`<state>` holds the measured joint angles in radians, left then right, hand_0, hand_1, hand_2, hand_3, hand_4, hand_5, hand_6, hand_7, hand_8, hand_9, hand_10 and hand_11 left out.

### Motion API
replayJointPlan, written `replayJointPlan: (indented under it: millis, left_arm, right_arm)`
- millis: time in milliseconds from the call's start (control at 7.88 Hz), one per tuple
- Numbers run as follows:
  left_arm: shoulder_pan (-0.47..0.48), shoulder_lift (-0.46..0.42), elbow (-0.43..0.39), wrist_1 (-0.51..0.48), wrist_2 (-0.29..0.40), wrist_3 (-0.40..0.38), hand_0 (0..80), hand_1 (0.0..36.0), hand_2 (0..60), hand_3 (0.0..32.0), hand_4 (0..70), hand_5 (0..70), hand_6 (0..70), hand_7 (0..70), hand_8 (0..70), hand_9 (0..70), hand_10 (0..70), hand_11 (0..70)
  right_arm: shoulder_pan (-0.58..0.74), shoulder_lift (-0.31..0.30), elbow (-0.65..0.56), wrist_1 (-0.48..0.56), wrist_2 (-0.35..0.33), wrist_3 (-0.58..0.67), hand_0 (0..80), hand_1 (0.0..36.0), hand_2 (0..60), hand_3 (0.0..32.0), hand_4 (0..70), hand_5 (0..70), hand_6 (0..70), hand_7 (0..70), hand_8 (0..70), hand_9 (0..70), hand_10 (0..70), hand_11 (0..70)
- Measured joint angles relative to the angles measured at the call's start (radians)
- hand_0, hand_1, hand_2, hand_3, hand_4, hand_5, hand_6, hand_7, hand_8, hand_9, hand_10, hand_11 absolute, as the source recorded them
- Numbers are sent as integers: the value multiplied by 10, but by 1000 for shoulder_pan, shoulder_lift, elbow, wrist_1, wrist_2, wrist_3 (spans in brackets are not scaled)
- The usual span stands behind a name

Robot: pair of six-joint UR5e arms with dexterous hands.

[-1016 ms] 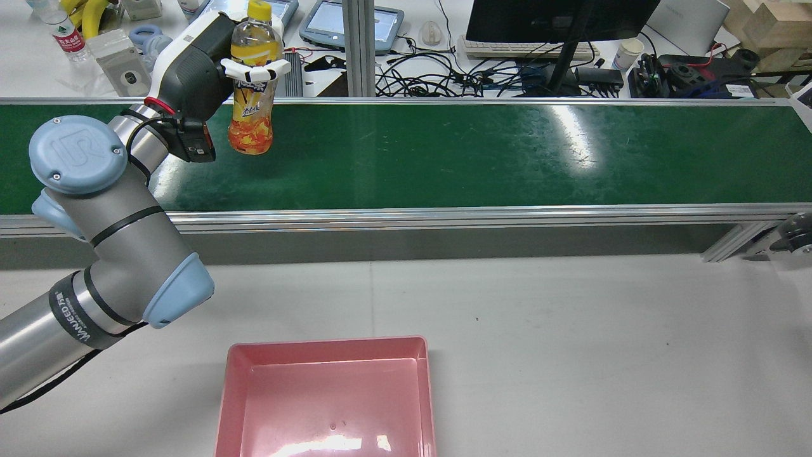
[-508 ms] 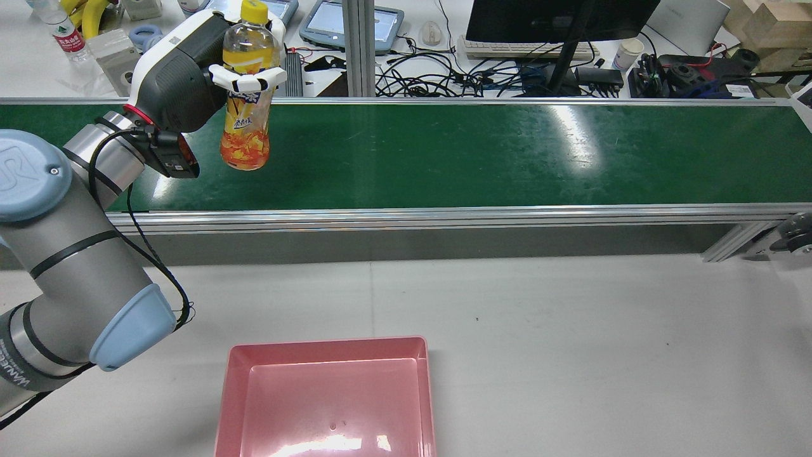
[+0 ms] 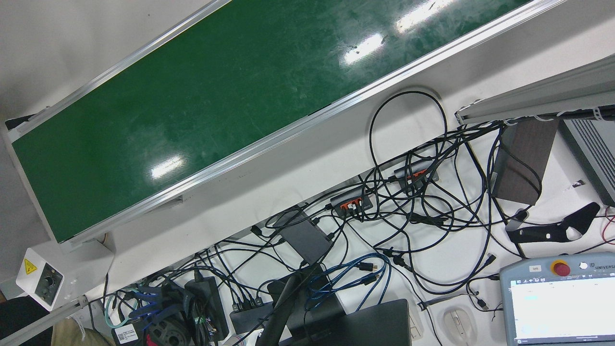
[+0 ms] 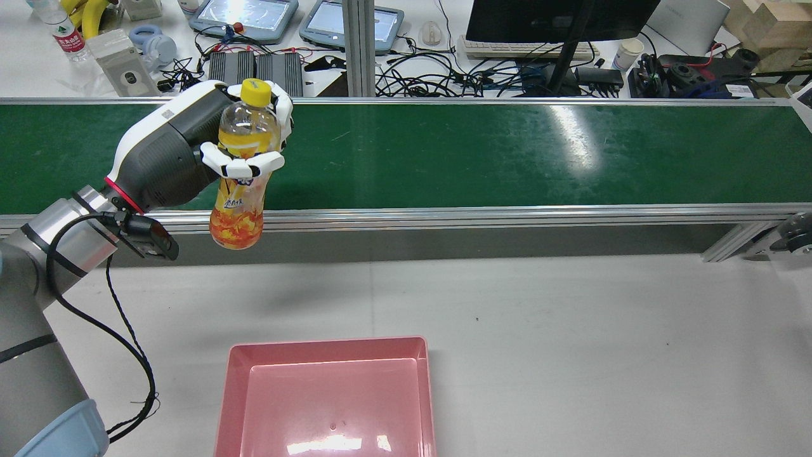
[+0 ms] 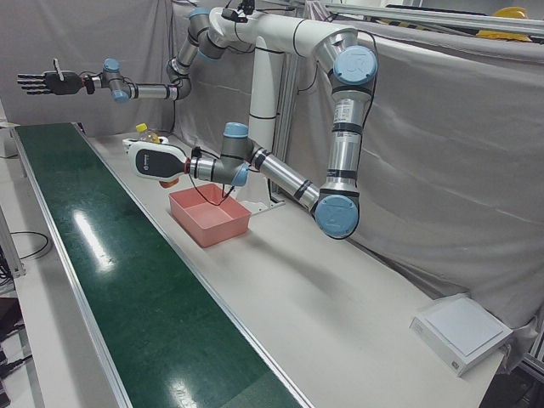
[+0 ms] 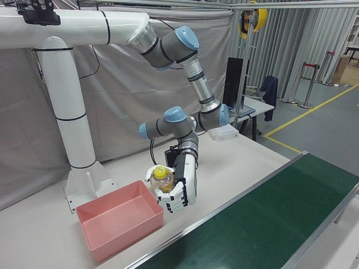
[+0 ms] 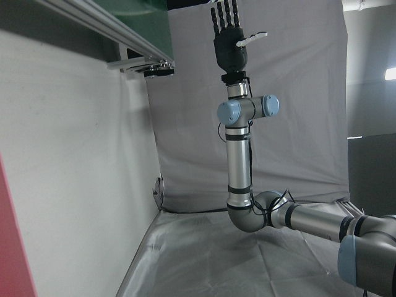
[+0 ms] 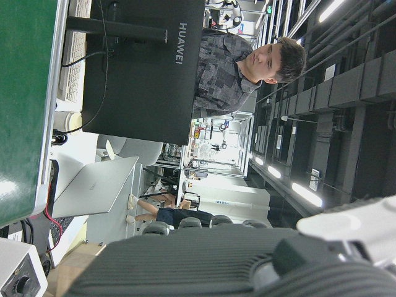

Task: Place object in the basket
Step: 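Lift the bottle off the conveyor and carry it over the pink tray, then lower the bottle into the pink tray and open the left hand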

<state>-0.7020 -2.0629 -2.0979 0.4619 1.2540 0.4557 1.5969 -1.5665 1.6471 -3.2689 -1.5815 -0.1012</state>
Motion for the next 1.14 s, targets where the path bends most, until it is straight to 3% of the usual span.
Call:
replayJointPlan:
  millis: [508,635,762,889,1016,1143]
  left_arm:
    - [183,97,-77,5,-5,88,530,304,600,0,319,700,506,700,575,700,700,700]
    - [228,101,-80,7,-8,114,530,274,600,0,323,700,452,700,524,700,700,700]
    - [258,105,-80,9,-11,129,537,176,268,0,305,700,274,508,367,534,577,700]
    - [276,120,-80,8,-13,136,530,60,0,0,252,534,130,332,220,359,418,597]
    - [289,138,-81,5,-13,137,505,0,0,0,201,311,53,184,108,197,278,407]
    - [295,153,-86,1,-11,137,447,0,0,0,131,140,0,14,7,34,92,135]
  right_arm:
    - [0,0,-1,0,0,0,0,0,0,0,0,0,0,0,0,0,0,0]
    - [0,0,-1,0,0,0,0,0,0,0,0,0,0,0,0,0,0,0]
    - [0,0,-1,0,0,0,0,0,0,0,0,0,0,0,0,0,0,0]
    - [0,0,-1,0,0,0,0,0,0,0,0,0,0,0,0,0,0,0]
    - [0,0,-1,0,0,0,0,0,0,0,0,0,0,0,0,0,0,0]
    - [0,0,-1,0,0,0,0,0,0,0,0,0,0,0,0,0,0,0]
